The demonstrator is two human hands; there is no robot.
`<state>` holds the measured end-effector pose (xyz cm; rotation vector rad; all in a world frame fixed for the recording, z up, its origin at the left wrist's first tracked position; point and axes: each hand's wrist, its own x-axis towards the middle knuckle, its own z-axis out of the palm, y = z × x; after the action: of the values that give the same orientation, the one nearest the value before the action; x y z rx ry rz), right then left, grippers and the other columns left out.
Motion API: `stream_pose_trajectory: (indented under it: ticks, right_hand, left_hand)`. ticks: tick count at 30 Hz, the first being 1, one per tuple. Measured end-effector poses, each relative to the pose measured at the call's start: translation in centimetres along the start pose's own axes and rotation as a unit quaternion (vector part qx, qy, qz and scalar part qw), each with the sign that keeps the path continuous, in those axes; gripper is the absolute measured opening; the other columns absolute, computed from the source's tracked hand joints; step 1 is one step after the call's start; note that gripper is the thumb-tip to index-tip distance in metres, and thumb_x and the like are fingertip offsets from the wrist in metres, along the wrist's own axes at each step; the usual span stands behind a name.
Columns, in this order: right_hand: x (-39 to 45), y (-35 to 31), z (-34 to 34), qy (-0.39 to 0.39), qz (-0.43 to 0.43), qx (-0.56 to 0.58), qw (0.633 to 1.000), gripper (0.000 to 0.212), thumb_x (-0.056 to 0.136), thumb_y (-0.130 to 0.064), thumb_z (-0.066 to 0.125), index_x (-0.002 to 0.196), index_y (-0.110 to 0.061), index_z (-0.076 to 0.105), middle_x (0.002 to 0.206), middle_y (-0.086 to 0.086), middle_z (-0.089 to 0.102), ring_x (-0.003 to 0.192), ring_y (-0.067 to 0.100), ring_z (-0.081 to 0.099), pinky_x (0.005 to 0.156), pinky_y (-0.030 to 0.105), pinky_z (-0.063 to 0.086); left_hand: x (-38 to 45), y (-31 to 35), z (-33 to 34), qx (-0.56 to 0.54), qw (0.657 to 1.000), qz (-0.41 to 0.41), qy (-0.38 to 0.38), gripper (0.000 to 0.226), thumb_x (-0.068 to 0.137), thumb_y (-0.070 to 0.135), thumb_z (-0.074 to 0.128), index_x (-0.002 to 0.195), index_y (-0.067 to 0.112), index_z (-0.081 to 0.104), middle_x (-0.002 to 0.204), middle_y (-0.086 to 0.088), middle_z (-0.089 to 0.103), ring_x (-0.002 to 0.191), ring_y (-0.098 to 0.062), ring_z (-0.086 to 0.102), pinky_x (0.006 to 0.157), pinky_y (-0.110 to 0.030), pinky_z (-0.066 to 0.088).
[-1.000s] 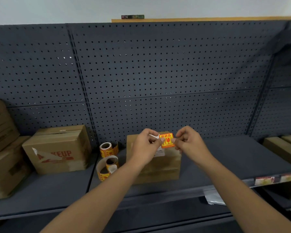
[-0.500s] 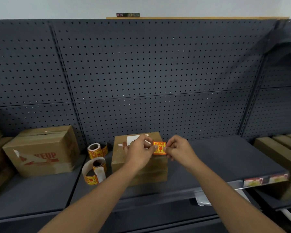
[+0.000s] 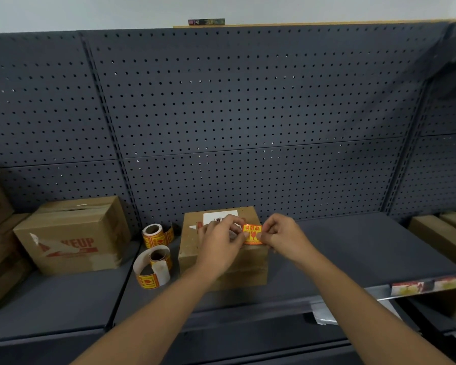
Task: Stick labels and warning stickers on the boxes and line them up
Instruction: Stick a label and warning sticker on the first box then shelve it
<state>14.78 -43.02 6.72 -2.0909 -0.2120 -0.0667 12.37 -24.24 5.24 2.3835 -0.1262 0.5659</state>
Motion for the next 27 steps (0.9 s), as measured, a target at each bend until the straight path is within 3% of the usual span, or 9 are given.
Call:
stream_pose_trajectory:
  ticks: [5, 16, 27]
  right_hand:
    - [0.0, 0.0, -0.1, -0.009, 0.005, -0.007, 1.000, 0.017, 0.087, -0.016, 0.081, 0.088, -0.014, 0.064, 0.079, 0.016, 0.073, 0.066, 0.018, 0.064, 0.063, 0.037, 0.053]
    - [-0.4, -0.7, -0.6, -0.025, 0.032, 0.036, 0.999, 0.010, 0.094, -0.005, 0.070, 0.097, -0.006, 0.061, 0.083, 0.017, 0.072, 0.065, 0.019, 0.067, 0.058, 0.030, 0.056]
    - [-0.9, -0.7, -0.7, -0.035, 0.048, 0.029, 0.998, 0.012, 0.091, -0.004, 0.074, 0.091, -0.007, 0.062, 0.071, 0.013, 0.069, 0.063, 0.021, 0.063, 0.054, 0.031, 0.051]
  left_hand:
    - [-0.7, 0.1, 0.1, 0.037, 0.998, 0.039, 0.019, 0.031, 0.093, 0.044, 0.070, 0.123, 0.041, 0.062, 0.097, 0.024, 0.070, 0.108, -0.004, 0.056, 0.108, -0.040, 0.033]
    - [-0.2, 0.3, -0.1, -0.004, 1.000, 0.011, 0.022, 0.021, 0.094, 0.040, 0.071, 0.114, 0.042, 0.063, 0.090, 0.024, 0.071, 0.105, -0.005, 0.059, 0.116, -0.045, 0.027]
    - [-0.5, 0.4, 0.2, 0.021, 1.000, 0.002, -0.001, 0.024, 0.093, 0.038, 0.068, 0.116, 0.040, 0.064, 0.086, 0.024, 0.073, 0.106, -0.003, 0.060, 0.111, -0.038, 0.024]
